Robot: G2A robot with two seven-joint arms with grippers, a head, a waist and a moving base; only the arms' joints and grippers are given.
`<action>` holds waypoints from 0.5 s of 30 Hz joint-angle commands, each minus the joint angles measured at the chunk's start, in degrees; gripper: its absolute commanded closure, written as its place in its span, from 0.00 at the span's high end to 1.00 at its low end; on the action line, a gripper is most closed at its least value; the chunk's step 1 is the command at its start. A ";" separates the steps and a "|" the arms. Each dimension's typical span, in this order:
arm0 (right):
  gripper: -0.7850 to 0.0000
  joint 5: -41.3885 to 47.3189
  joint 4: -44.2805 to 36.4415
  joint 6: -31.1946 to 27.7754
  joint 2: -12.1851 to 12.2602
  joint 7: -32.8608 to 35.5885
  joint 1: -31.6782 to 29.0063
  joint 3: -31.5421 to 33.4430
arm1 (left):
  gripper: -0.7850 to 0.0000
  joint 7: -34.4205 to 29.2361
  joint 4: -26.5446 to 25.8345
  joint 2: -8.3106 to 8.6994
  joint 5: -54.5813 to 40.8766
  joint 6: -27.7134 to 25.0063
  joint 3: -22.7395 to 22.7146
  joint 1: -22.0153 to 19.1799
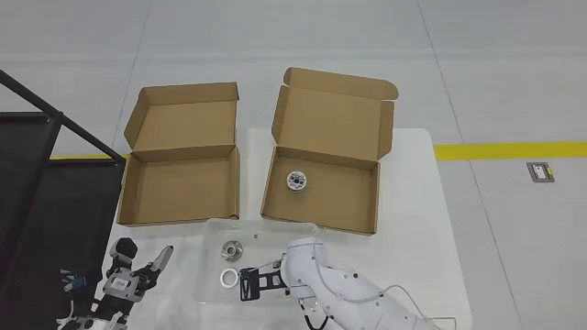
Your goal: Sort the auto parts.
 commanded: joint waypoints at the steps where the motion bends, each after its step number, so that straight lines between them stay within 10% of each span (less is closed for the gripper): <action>1: 0.40 0.45 0.99 -0.15 -0.37 -0.16 0.53 -0.44 | 1.00 0.00 0.00 0.00 0.00 0.00 0.00 0.00; 15: 0.16 1.96 5.86 -0.77 -2.10 -1.22 2.67 -1.72 | 1.00 0.00 0.00 0.00 0.00 0.00 0.00 0.00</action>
